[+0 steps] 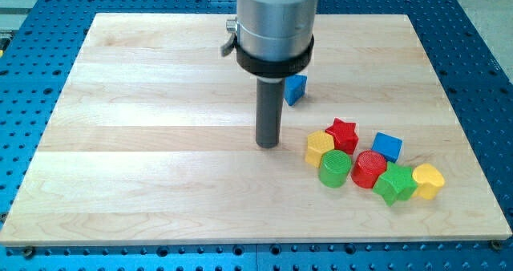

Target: Move the triangle towards the group of the blocks

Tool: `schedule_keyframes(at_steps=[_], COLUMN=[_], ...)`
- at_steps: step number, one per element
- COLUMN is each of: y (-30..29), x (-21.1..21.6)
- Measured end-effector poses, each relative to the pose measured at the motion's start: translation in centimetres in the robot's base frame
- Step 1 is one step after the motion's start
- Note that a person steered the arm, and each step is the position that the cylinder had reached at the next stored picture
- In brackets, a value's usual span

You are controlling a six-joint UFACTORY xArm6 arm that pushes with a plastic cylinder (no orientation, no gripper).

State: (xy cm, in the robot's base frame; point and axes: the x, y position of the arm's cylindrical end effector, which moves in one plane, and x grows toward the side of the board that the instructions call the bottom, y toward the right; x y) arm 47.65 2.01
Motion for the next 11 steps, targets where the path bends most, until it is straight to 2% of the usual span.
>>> schedule_keyframes(at_steps=[1,2,3,4,5,6,7,8,9,10,11], y=[6.0,9.6,8.5,8.3,3.9,-4.3,-6.2,-3.2,0.4,2.2,2.2], x=[-1.1,-0.8,3.1,1.1,0.1,0.7,-3.9,-10.0,-12.7,-8.4,-0.6])
